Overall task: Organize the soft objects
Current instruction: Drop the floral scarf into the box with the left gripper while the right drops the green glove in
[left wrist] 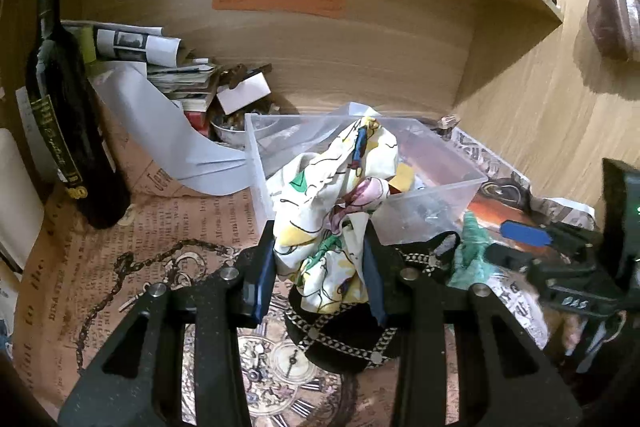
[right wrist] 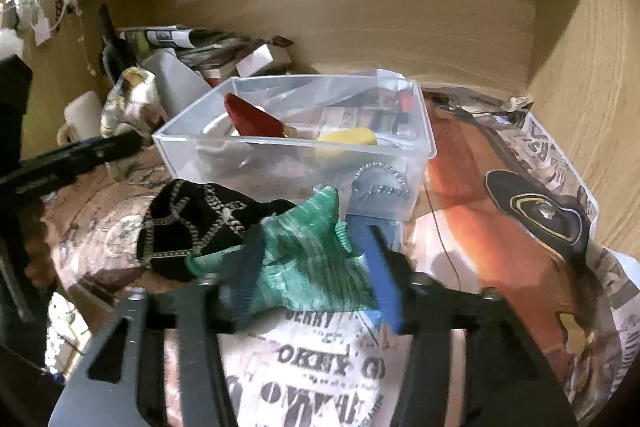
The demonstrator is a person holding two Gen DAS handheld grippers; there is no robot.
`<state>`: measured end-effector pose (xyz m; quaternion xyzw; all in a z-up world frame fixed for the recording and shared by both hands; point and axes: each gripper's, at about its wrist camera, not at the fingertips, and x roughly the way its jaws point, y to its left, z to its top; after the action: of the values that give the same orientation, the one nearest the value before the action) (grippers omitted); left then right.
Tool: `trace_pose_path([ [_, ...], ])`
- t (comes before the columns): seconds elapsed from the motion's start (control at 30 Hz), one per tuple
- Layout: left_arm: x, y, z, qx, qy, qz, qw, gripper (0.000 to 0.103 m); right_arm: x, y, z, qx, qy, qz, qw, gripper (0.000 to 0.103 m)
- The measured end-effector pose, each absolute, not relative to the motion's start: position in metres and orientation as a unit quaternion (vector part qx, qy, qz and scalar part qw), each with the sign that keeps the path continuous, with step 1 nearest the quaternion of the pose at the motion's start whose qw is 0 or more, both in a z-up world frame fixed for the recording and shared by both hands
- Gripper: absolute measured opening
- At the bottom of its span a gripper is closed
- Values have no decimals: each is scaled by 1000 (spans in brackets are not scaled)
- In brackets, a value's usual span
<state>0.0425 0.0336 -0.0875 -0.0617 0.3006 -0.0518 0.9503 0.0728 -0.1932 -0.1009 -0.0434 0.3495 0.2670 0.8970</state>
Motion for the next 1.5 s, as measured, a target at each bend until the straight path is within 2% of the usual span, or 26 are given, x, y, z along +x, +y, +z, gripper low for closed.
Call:
trace_pose_path([
  [0.17, 42, 31, -89, -59, 303, -56, 949, 39, 88, -193, -118, -34, 378, 269, 885, 51],
  [0.23, 41, 31, -89, -58, 303, -56, 950, 39, 91, -195, -123, -24, 385, 277, 880, 45],
  [0.37, 44, 32, -89, -59, 302, -57, 950, 39, 86, -198, -121, -23, 381, 283, 880, 19],
  [0.53, 48, 31, -85, -58, 297, -59, 951, 39, 80, -206, -106, -19, 359, 283, 889, 11],
  [1.07, 78, 31, -58, -49, 267, -52, 961, 39, 104, -212, -31, 8, 240, 255, 937, 10],
  [1.3, 107, 34, -68, -59, 295, -42, 953, 39, 131, -197, -35, 0, 244, 250, 937, 10],
  [1.5, 132, 35, -86, -66, 331, -44, 940, 39, 155, -180, -59, -20, 283, 246, 927, 10],
])
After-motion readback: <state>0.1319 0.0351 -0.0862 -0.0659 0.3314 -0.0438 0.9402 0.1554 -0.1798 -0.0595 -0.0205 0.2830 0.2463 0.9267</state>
